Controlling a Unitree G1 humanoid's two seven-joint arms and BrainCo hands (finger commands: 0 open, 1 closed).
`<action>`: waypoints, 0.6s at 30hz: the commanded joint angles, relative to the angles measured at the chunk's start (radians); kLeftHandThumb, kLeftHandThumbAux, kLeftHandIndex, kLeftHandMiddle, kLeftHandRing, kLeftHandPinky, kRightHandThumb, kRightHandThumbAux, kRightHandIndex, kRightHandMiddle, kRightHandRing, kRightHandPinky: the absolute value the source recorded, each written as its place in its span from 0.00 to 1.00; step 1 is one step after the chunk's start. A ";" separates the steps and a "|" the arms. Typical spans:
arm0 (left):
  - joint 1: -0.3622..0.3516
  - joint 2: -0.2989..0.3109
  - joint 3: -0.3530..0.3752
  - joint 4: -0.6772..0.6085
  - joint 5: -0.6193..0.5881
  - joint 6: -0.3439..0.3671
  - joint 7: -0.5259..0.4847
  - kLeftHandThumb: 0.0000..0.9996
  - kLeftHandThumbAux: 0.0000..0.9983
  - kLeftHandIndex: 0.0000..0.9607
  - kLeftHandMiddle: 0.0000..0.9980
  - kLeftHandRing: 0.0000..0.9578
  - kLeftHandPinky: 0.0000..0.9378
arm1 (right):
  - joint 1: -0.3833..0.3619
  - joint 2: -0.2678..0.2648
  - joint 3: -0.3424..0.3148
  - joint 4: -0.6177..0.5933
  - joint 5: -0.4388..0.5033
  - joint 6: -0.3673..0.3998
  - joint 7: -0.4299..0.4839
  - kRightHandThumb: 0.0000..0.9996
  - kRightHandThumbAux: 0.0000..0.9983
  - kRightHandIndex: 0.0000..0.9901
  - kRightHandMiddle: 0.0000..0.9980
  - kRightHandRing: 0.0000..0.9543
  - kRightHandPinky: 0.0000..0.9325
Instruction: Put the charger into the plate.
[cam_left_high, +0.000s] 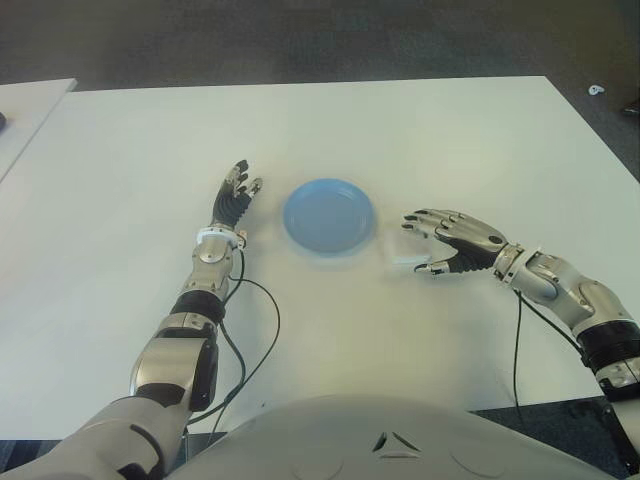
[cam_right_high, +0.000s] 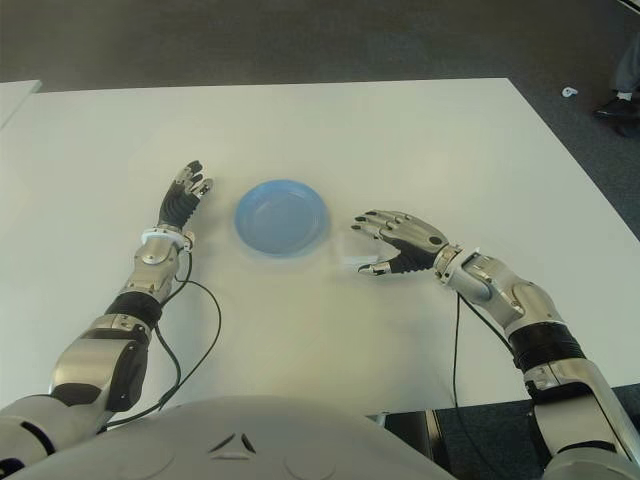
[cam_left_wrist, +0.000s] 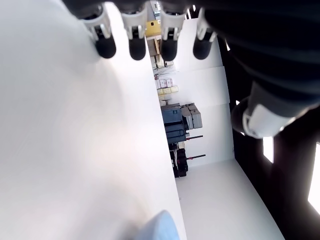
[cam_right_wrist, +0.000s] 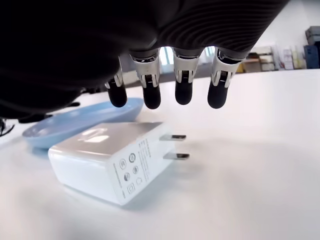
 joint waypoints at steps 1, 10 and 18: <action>0.028 -0.021 -0.018 0.026 0.015 0.047 -0.012 0.00 0.51 0.00 0.03 0.01 0.00 | -0.017 -0.021 0.019 0.002 -0.002 -0.010 0.043 0.22 0.14 0.00 0.00 0.00 0.00; 0.027 -0.021 -0.019 0.026 0.015 0.048 -0.010 0.00 0.51 0.00 0.03 0.01 0.00 | -0.030 -0.033 0.022 -0.008 0.007 0.003 0.102 0.23 0.15 0.00 0.00 0.00 0.00; 0.026 -0.021 -0.019 0.028 0.014 0.047 -0.009 0.00 0.51 0.00 0.03 0.01 0.00 | -0.037 -0.030 0.018 -0.005 0.005 0.005 0.091 0.22 0.15 0.00 0.00 0.00 0.00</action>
